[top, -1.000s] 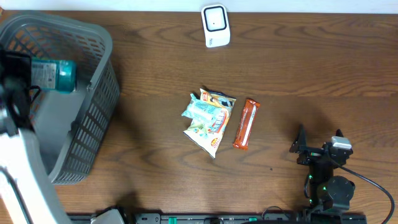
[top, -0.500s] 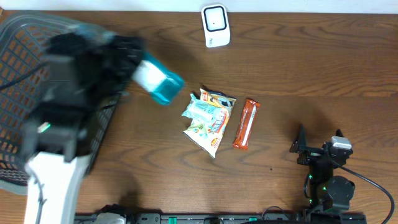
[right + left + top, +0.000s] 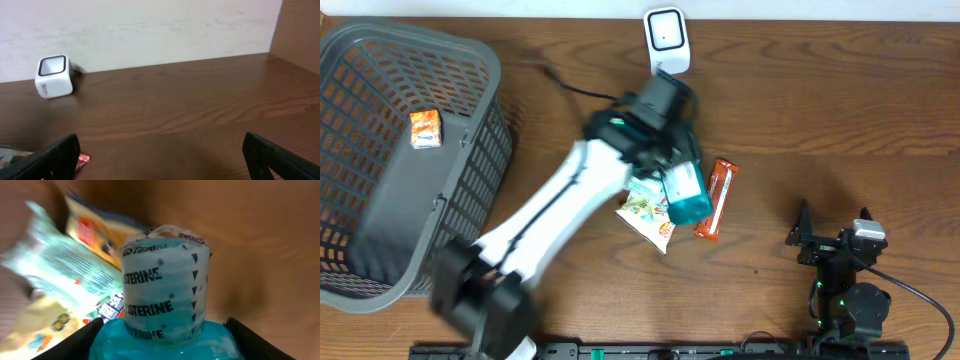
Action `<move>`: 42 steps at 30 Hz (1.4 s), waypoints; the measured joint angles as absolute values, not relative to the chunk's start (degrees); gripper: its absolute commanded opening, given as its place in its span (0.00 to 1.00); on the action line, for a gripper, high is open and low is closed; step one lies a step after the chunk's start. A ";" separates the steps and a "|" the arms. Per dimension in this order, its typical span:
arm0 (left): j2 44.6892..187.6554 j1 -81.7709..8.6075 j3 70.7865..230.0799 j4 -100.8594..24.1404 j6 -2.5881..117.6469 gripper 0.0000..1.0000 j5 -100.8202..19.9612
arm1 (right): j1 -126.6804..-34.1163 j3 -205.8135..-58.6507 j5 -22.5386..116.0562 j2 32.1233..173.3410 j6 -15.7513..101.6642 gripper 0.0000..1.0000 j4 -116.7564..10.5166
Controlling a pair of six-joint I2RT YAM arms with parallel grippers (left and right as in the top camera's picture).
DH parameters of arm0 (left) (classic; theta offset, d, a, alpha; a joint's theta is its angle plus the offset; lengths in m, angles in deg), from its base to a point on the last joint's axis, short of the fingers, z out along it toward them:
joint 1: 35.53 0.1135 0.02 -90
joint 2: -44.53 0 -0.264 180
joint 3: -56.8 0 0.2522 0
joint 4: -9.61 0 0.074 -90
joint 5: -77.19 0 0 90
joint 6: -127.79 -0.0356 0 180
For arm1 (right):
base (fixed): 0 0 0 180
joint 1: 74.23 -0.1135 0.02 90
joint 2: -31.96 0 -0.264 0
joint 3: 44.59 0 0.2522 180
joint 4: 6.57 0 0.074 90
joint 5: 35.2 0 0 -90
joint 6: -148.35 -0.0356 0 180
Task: Scan the item barcode
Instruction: 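Carry the mouthwash bottle out and set it beside the candy bar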
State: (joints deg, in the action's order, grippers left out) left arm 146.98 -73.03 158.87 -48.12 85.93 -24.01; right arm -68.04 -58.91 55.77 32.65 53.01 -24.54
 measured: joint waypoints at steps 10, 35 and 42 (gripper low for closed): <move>161.25 -79.32 158.87 -43.62 74.70 0.56 -23.14 | -68.04 -58.91 55.77 32.65 53.01 0.99 -24.54; 165.08 -82.34 158.87 -42.24 63.33 0.86 -9.41 | -68.04 -58.91 55.77 32.65 53.01 0.99 -24.54; 164.86 -82.19 158.87 -42.79 63.18 1.00 -8.78 | -68.04 -58.91 55.77 32.65 53.01 0.99 -24.54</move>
